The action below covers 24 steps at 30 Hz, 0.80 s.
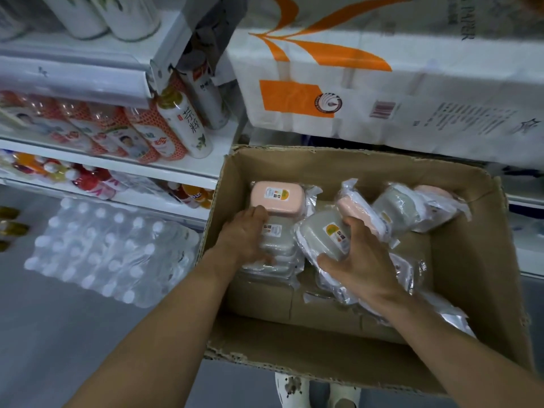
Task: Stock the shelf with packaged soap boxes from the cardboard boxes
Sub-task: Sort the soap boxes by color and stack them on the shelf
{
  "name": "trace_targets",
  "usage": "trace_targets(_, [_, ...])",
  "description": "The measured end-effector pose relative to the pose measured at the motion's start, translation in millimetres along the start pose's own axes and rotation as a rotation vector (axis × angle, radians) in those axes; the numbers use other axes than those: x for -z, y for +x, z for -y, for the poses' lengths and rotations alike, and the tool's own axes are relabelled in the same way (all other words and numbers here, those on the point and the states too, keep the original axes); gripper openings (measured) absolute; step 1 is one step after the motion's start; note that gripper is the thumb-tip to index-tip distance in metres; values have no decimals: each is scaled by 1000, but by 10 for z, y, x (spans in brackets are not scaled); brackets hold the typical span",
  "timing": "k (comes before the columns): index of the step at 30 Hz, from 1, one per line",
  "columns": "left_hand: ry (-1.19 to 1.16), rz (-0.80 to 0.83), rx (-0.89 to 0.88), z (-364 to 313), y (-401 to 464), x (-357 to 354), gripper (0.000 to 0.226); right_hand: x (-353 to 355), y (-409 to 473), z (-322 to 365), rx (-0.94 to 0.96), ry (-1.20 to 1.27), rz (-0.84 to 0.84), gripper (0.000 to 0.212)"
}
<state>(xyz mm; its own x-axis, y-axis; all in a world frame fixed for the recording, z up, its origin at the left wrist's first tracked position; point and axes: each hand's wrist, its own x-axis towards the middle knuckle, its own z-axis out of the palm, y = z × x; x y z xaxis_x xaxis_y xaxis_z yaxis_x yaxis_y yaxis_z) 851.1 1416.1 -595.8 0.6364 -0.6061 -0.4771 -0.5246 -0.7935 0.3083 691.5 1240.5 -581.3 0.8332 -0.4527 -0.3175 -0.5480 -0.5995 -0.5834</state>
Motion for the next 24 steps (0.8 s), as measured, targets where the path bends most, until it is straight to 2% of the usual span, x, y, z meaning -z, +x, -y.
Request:
trace_targets(3, [-106,115,-19,-28,-29,-60,85,52,42,-134,-67,-124,56,88])
trace_targets(6, [-174,149,-78,-26,-148,-224,87,148,44,-269,-116,-190,85,88])
trace_targets(10, [-125,122,-123,-16,-248,-318,103,220,28,-369,-109,-203,171,85])
trace_targets(12, [-75,114,-150,-28,-292,-340,103,256,41,-373,-121,-263,202,85])
trace_targets(16, [-58,62,-173,15,-364,-422,104,253,42,-362,-142,-483,328,96])
trace_targets(19, [-67,50,-174,33,-409,-439,105,204,42,-368,-162,-550,367,105])
trace_targets(21, [-141,79,-164,29,-445,-429,97,192,62,-368,-159,-538,355,105])
trace_targets(24, [-470,56,-93,62,-496,-466,52,204,111,-324,-153,-492,333,100])
